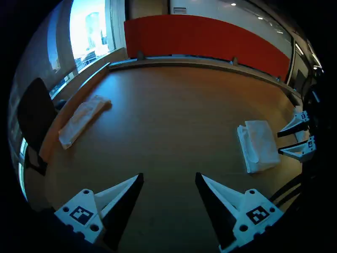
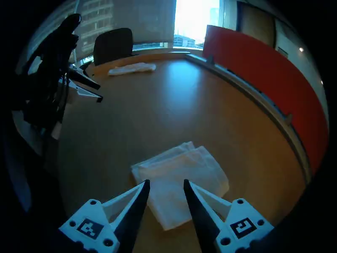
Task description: Fold towel
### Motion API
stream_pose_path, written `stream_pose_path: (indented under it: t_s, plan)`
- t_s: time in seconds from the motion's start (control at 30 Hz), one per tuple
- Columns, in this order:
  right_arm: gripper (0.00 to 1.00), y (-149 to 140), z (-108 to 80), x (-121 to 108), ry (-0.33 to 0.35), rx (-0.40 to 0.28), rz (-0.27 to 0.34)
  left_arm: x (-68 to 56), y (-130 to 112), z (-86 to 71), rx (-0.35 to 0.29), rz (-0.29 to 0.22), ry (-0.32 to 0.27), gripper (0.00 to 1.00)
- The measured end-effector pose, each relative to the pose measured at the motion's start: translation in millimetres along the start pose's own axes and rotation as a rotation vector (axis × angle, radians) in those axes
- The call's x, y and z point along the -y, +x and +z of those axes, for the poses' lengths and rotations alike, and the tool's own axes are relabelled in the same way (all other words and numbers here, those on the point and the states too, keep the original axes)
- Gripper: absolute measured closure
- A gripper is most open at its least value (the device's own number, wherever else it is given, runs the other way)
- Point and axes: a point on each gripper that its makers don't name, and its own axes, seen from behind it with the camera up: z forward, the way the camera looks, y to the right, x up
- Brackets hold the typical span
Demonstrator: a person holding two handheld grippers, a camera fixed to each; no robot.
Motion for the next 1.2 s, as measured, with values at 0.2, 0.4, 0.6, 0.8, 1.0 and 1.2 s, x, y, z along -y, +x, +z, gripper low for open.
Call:
stream_pose_path:
  t_s: [0.2,0.4,0.6,0.8,1.0,1.2]
  plan:
    - [0.39,-18.0,-3.0,-0.8,-0.010,0.026,0.011,-0.3,0.2,-0.4,-0.001,0.000,-0.001,0.09]
    - [0.39,-40.0,-4.4,-1.0,-0.019,0.059,0.027,-0.1,0.4,-1.0,-0.002,0.003,0.000,0.09]
    - [0.39,-59.3,-6.8,-1.8,-0.030,0.086,0.041,-0.4,-0.2,-1.0,-0.001,0.004,-0.001,0.09]
    - [0.39,-73.8,-9.4,-2.6,-0.036,0.108,0.050,-2.4,0.0,-0.8,-0.001,0.007,-0.003,0.09]
    - [0.39,-92.6,-8.2,-0.9,-0.037,0.142,0.058,-3.3,-1.6,-1.2,0.000,0.006,-0.003,0.09]
    - [0.39,-106.3,-7.0,1.9,-0.032,0.167,0.074,-2.8,-2.3,-2.0,-0.001,0.005,-0.002,0.09]
